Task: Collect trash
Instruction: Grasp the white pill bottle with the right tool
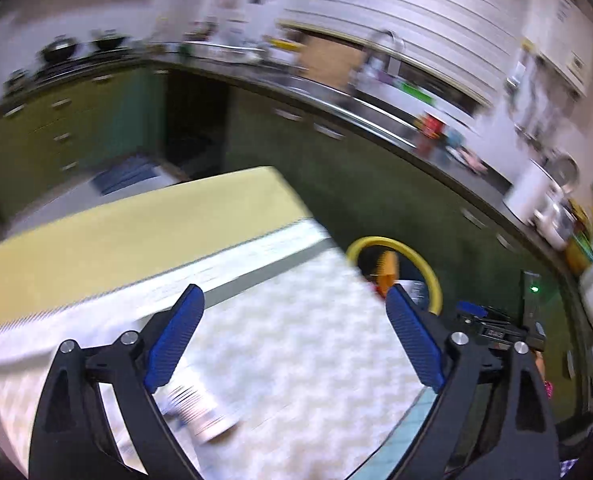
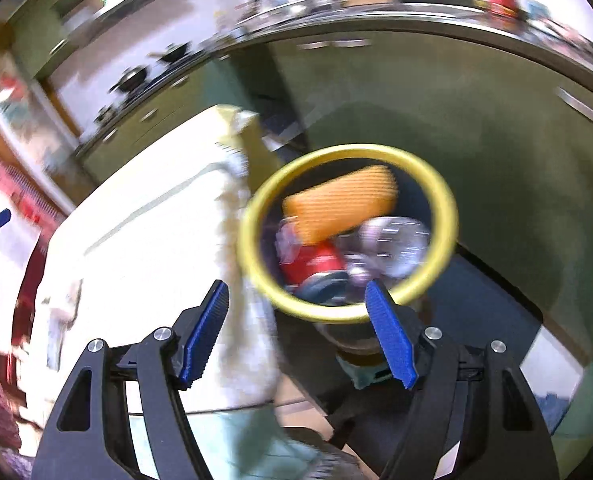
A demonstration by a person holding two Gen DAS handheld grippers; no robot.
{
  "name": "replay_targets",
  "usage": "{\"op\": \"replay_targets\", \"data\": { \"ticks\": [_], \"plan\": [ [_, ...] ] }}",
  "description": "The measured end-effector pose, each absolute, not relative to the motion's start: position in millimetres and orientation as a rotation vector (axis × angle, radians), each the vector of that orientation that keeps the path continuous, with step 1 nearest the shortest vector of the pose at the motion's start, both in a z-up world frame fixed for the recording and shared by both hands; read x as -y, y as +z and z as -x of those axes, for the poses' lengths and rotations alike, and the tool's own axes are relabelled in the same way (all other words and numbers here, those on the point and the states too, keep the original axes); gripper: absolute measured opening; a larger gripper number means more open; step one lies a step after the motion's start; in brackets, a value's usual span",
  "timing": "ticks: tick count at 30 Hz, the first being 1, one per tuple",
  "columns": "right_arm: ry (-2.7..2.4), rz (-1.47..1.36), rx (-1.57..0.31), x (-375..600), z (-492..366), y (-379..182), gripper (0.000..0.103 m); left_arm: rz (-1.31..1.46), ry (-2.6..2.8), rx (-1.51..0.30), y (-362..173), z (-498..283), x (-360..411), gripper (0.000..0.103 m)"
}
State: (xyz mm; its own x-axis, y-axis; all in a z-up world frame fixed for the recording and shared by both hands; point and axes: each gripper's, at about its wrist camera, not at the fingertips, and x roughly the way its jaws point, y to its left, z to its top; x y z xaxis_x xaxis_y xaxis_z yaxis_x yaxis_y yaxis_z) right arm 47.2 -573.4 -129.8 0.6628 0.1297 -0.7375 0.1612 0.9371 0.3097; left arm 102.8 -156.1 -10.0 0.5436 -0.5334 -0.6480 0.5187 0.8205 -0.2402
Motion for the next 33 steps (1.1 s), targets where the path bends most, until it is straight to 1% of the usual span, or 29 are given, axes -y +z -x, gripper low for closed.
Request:
{"op": "replay_targets", "data": {
  "ticks": [5, 10, 17, 24, 33],
  "plan": [
    [0.172, -0.289, -0.864, 492, -76, -122, 0.070, 0.079, -0.449, -0.776, -30, -82, 91, 0.090],
    [0.357, -0.221, -0.856, 402, -91, -110, 0.070, 0.127, -0.336, -0.776, -45, -64, 47, 0.091],
    [0.520, -0.141, -0.846, 293, -106, -109, 0.070, 0.150, -0.255, -0.763, -57, -42, 10, 0.093],
    [0.476, -0.083, -0.878, 243, -130, -120, 0.070, 0.160, -0.266, -0.774, -67, -33, -4, 0.094],
    [0.393, -0.017, -0.931, 225, -145, -142, 0.069, 0.196, -0.294, -0.785, -78, -37, -13, 0.094]
  ]
}}
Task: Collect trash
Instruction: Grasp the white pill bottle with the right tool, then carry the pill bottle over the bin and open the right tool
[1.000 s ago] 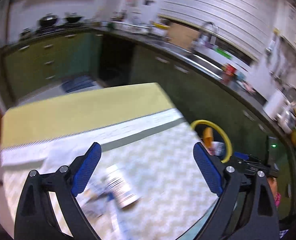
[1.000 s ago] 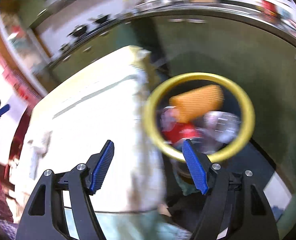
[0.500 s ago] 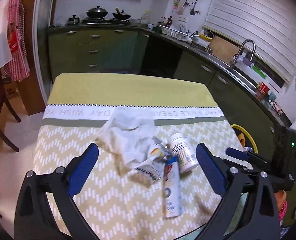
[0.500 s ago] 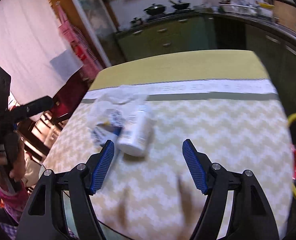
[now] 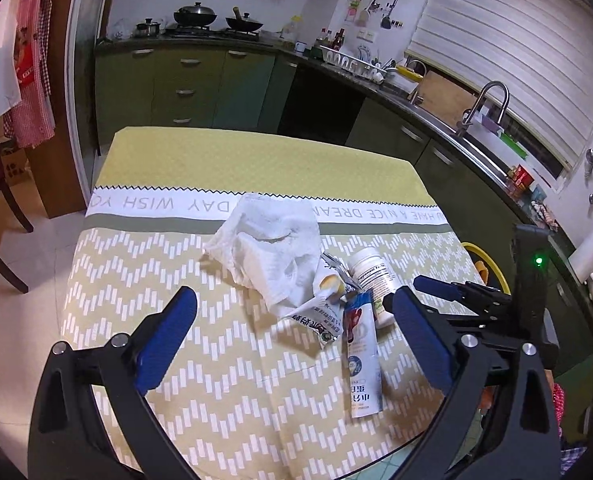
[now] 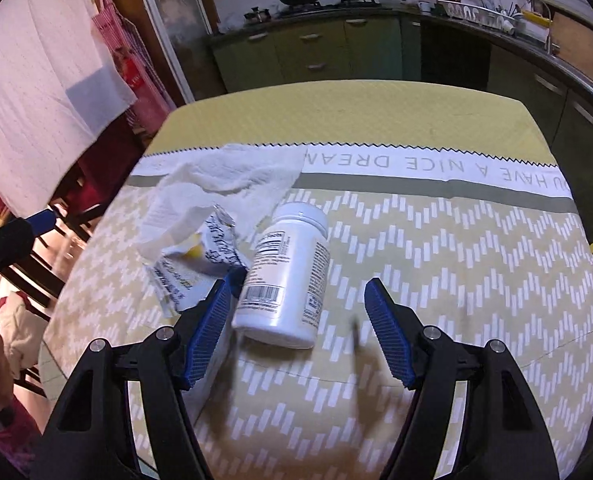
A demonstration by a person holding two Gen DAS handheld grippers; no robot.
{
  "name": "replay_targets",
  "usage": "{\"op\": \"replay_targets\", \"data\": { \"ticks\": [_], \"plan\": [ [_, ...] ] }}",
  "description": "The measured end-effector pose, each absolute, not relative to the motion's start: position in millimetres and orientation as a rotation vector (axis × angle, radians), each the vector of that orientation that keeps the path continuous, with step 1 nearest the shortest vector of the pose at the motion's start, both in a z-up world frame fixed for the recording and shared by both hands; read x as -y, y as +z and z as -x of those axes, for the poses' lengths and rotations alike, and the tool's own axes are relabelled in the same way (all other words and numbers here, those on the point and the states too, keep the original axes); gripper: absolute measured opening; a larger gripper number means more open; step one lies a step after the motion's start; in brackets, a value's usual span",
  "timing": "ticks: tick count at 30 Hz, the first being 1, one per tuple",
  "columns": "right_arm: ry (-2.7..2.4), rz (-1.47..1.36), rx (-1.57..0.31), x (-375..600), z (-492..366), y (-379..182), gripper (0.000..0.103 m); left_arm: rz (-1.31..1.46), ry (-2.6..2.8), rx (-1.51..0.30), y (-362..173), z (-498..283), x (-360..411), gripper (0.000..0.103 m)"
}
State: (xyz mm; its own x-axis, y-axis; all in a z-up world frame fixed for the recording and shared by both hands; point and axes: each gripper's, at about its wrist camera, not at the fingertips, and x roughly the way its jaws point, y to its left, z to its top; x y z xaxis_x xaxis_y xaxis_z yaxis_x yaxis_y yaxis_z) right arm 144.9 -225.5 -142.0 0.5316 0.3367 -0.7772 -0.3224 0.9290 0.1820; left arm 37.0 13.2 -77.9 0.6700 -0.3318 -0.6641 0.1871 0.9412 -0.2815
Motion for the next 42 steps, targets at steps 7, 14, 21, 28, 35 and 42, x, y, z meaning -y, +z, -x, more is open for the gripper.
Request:
{"op": "replay_targets", "data": {
  "ticks": [7, 14, 21, 28, 35, 42],
  "plan": [
    [0.338, -0.048, -0.910, 244, -148, -140, 0.069, 0.224, -0.298, -0.792, -84, -38, -23, 0.094],
    [0.387, 0.008, -0.951, 228, -159, -146, 0.068, 0.221, -0.305, -0.793, -85, -37, -22, 0.094],
    [0.408, 0.040, -1.008, 211, -178, -165, 0.061, 0.205, -0.321, -0.791, -81, -34, -13, 0.094],
    [0.412, 0.063, -1.014, 206, -184, -169, 0.051, 0.183, -0.328, -0.796, -81, -34, -4, 0.094],
    [0.430, 0.055, -1.013, 209, -182, -169, 0.046, 0.175, -0.331, -0.806, -82, -34, 2, 0.094],
    [0.421, 0.007, -0.968, 237, -167, -150, 0.046, 0.162, -0.331, -0.805, -79, -35, 7, 0.094]
  ]
}}
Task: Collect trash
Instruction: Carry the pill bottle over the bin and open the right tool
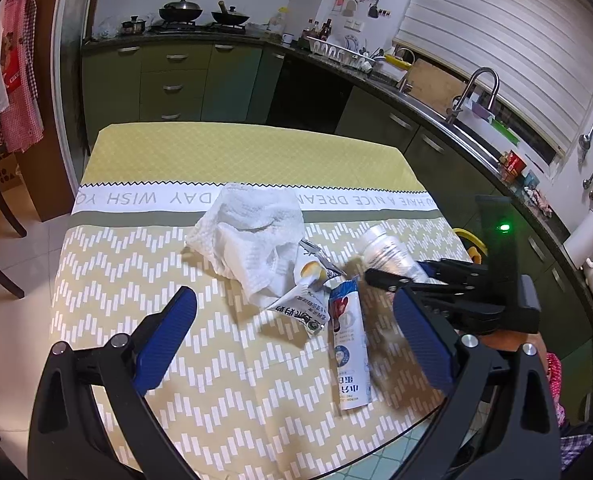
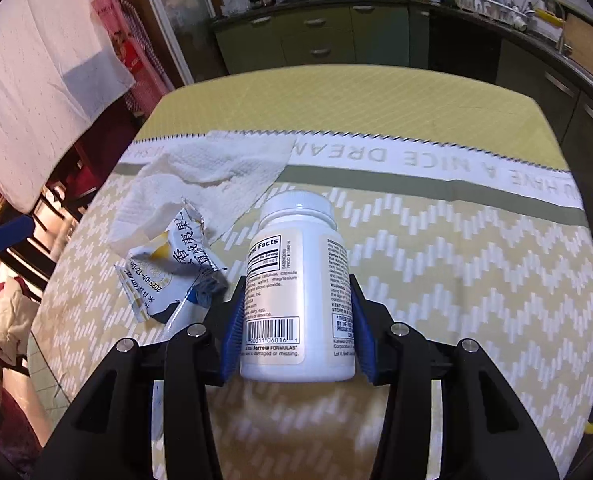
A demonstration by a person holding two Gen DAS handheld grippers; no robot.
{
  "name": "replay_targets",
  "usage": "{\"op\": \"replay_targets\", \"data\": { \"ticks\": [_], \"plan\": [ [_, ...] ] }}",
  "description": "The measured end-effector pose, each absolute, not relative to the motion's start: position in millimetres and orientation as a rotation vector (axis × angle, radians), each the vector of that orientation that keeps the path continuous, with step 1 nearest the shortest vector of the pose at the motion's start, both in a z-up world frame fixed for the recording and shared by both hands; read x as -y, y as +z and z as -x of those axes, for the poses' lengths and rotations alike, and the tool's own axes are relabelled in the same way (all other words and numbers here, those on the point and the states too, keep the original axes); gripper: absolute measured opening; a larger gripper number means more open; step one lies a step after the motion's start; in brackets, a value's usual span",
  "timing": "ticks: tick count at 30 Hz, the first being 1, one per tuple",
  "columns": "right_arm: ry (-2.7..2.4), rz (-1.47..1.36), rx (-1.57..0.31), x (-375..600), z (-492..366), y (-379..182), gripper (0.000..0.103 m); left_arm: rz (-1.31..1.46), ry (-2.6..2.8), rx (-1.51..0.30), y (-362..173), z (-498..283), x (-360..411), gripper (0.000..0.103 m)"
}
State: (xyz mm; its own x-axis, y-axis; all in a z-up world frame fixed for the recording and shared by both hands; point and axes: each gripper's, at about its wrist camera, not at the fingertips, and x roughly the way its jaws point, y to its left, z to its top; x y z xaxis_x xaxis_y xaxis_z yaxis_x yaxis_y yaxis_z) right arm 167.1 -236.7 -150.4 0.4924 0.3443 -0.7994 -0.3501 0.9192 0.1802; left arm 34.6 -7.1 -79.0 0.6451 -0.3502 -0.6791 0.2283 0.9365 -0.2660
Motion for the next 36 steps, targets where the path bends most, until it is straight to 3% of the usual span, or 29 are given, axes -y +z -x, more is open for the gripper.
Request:
{"op": "replay_targets", "data": {
  "ticks": [10, 16, 24, 29, 31, 36],
  "plan": [
    [0.331, -0.100, -0.880, 311, -145, -118, 0.046, 0.127, -0.353, -0.813, -75, -33, 29, 0.094],
    [0.124, -0.186, -0.836, 408, -139, -110, 0.046, 0.105, -0.364, -0.813, -73, -30, 45, 0.094],
    [-0.188, -0.269, -0.865, 538, -135, -135, 0.046, 0.099, -0.367, -0.837, -80, -31, 61, 0.094],
    [-0.235, -0.266, -0.916, 570, -147, -161, 0.048, 0.085, -0.368, -0.854, -84, -33, 70, 0.094],
    [-0.303, -0.239, -0.908, 576, -147, -165, 0.056, 0.077, -0.368, -0.860, -85, -33, 74, 0.094],
    [-0.314, -0.272, -0.864, 587, -134, -158, 0.057, 0.057, -0.373, -0.877, -90, -32, 80, 0.094]
  ]
}}
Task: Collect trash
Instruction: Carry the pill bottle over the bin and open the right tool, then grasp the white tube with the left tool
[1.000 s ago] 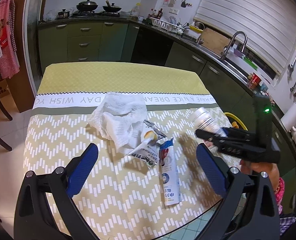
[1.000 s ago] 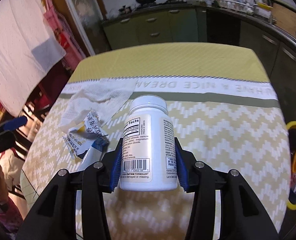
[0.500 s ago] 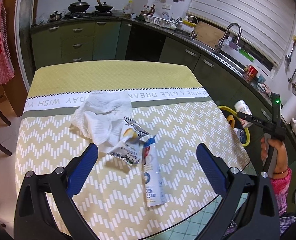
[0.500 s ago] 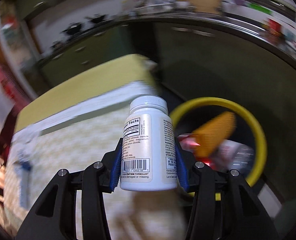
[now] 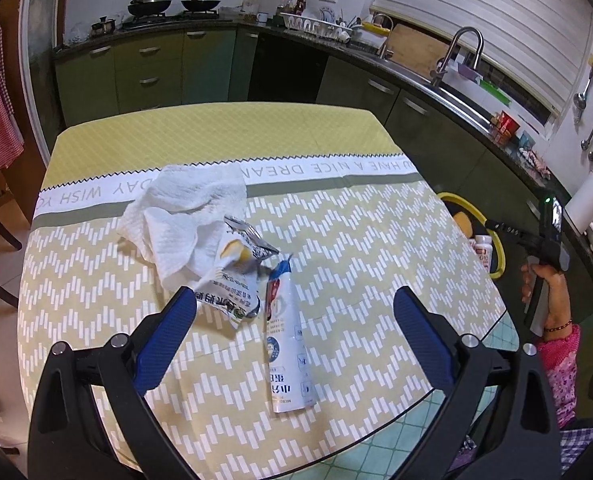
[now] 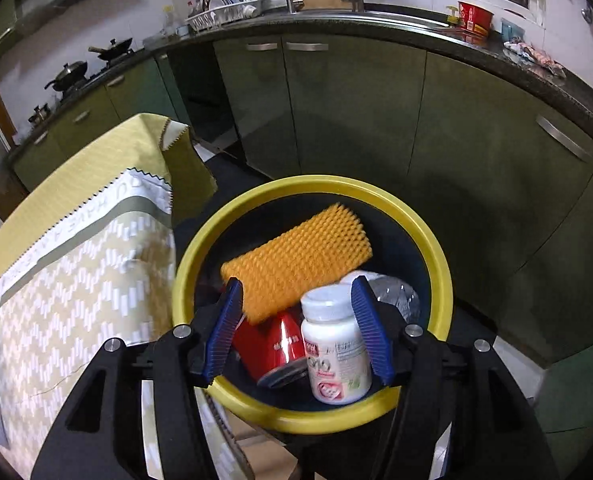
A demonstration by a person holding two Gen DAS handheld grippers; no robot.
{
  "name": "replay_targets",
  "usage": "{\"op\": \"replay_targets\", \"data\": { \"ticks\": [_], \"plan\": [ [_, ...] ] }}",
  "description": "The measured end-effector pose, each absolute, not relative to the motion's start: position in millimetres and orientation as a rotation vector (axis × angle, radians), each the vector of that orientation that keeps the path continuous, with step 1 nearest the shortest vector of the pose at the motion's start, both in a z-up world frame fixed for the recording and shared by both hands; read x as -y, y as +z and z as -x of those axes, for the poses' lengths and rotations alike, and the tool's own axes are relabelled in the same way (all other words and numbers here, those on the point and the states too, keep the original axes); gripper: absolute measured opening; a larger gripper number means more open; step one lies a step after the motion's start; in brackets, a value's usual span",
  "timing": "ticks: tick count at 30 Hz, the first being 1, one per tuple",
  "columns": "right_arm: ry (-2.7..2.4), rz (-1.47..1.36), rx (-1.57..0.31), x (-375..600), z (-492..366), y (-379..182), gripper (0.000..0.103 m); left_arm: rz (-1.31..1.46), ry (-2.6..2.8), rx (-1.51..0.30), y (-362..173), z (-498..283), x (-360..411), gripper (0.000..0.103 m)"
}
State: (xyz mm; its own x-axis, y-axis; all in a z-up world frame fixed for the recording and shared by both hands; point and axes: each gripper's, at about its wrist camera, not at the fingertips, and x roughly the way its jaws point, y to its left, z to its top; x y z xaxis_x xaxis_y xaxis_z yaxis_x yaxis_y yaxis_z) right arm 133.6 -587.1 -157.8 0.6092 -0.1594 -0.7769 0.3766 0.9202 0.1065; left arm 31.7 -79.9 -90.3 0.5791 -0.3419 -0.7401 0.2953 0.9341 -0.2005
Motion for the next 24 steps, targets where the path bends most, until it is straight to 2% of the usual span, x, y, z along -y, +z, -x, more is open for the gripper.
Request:
{"op": "replay_targets", "data": {
  "ticks": [16, 18, 22, 24],
  "plan": [
    [-0.158, -0.273, -0.809, 533, -108, -133, 0.060, 0.035, -0.372, -1.076, -142, -41, 103, 0.094],
    [-0.143, -0.275, -0.804, 532, -108, -133, 0.060, 0.037, -0.357, -1.094, -148, -43, 105, 0.091],
    [-0.123, -0.277, -0.807, 530, -107, -135, 0.060, 0.041, -0.341, -1.122, -158, -49, 108, 0.069],
    [-0.120, -0.282, -0.810, 532, -107, -136, 0.060, 0.030, -0.334, -1.126, -160, -50, 111, 0.066]
  ]
}}
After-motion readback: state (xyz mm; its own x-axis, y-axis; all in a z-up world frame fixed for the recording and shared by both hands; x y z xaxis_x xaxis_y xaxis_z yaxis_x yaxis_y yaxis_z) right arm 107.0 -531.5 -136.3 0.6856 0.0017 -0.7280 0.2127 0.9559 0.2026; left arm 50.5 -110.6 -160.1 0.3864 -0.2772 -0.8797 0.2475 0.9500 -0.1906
